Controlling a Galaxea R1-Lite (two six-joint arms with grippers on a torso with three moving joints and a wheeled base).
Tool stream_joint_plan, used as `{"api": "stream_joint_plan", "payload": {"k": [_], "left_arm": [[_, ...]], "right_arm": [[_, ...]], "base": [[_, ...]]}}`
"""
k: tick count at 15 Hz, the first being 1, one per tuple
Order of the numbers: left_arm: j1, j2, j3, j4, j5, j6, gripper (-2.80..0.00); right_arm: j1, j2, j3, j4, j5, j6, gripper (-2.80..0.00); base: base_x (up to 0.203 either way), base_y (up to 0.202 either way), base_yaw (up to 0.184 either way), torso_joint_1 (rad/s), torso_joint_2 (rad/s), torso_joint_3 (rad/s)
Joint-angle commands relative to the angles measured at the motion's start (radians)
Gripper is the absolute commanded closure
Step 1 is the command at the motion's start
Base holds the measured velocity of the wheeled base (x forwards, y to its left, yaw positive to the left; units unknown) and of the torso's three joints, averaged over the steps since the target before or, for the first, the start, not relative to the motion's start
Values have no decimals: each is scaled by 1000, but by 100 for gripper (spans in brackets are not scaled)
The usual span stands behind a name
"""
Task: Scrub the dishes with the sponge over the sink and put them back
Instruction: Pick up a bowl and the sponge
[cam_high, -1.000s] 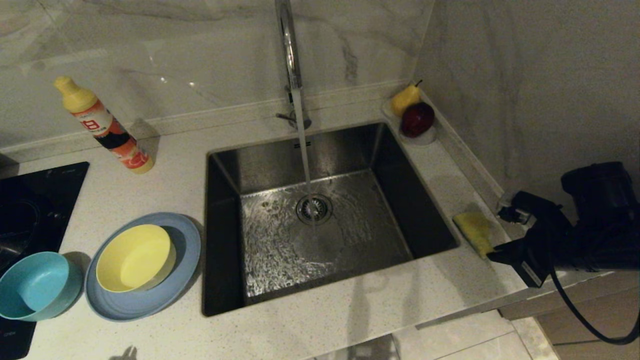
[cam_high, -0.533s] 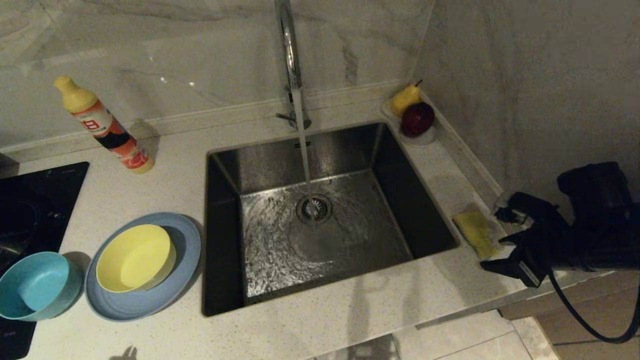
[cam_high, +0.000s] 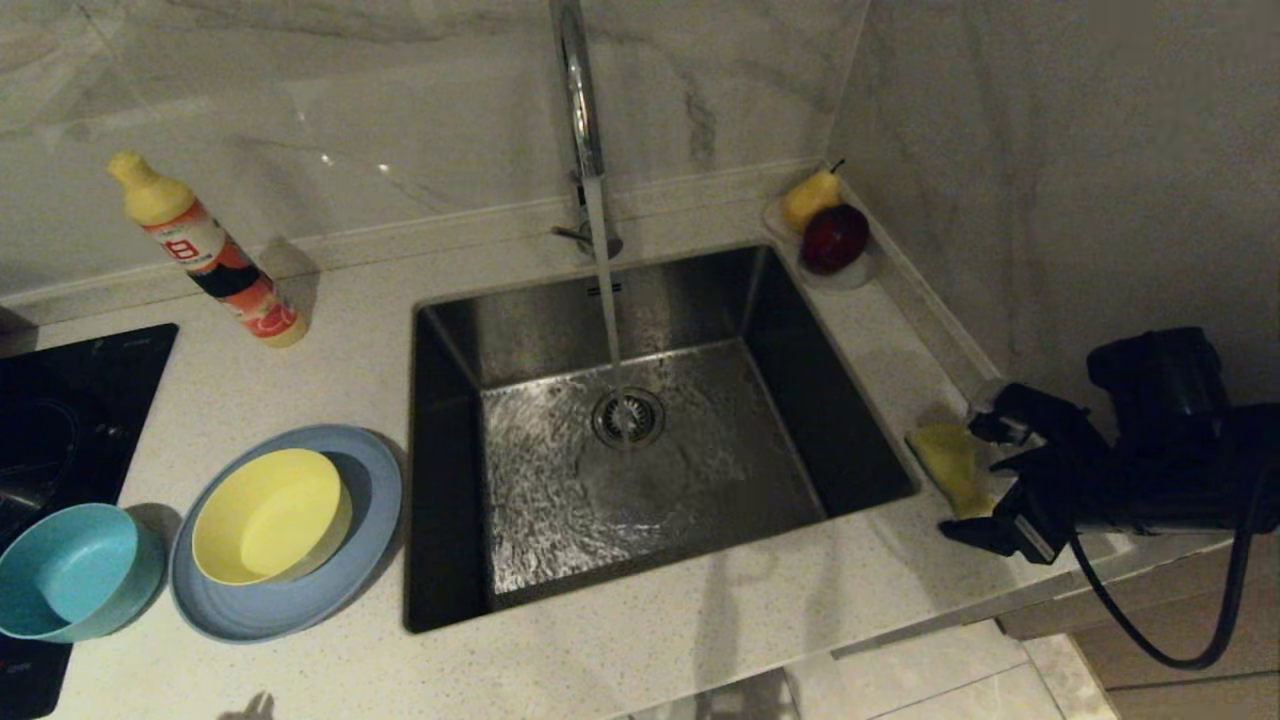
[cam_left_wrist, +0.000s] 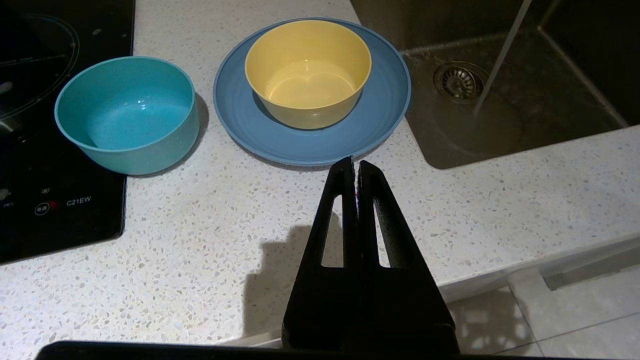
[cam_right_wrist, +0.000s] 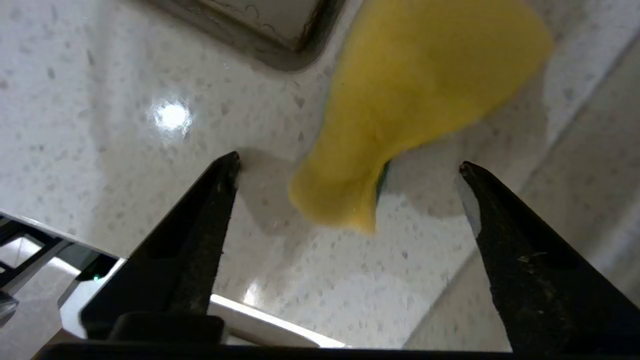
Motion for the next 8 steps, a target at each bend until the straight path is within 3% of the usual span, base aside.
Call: {"api": "stream_joint_plan", "payload": {"k": [1, 8], "left_arm": [[-1, -2, 32, -1, 1, 0, 0], [0, -2, 32, -1, 1, 0, 0]], "right_arm": [[0, 25, -14, 0, 1, -2, -280], [11, 44, -41, 0, 1, 1, -280]], "base": [[0, 0, 0, 0, 0, 0], [0, 0, 0, 0, 0, 0]]}}
